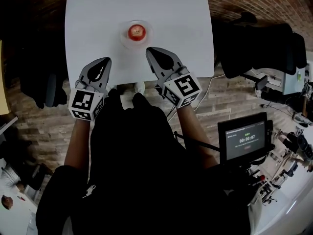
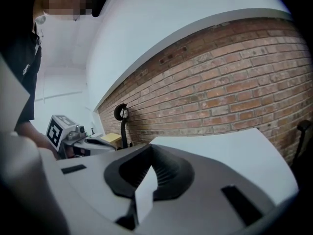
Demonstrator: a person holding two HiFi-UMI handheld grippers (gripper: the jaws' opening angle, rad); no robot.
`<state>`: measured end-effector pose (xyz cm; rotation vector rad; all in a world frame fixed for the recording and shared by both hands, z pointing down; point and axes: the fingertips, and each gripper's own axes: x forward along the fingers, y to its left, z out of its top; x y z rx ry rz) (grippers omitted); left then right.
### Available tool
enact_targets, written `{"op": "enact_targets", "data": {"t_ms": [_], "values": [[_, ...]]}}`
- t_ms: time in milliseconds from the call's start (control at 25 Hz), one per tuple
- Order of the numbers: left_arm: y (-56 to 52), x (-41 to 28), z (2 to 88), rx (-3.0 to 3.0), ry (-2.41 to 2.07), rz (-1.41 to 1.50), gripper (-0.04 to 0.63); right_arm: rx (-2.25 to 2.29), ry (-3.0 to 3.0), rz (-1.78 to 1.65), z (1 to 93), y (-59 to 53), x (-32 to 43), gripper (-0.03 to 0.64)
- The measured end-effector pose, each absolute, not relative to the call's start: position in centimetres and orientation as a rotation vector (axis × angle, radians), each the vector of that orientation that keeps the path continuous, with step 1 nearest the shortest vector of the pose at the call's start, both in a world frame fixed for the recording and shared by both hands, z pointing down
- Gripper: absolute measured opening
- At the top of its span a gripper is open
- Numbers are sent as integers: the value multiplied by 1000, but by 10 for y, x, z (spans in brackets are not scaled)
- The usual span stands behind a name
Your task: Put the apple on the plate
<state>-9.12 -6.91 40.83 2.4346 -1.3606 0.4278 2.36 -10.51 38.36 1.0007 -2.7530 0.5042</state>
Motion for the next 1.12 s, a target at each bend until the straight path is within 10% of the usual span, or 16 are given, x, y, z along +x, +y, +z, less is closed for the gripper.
{"op": "enact_targets", "data": {"t_ms": [1120], "values": [[-135, -95, 495, 2443, -1119, 536, 8, 1086, -2480, 475, 501, -173, 13, 0]]}}
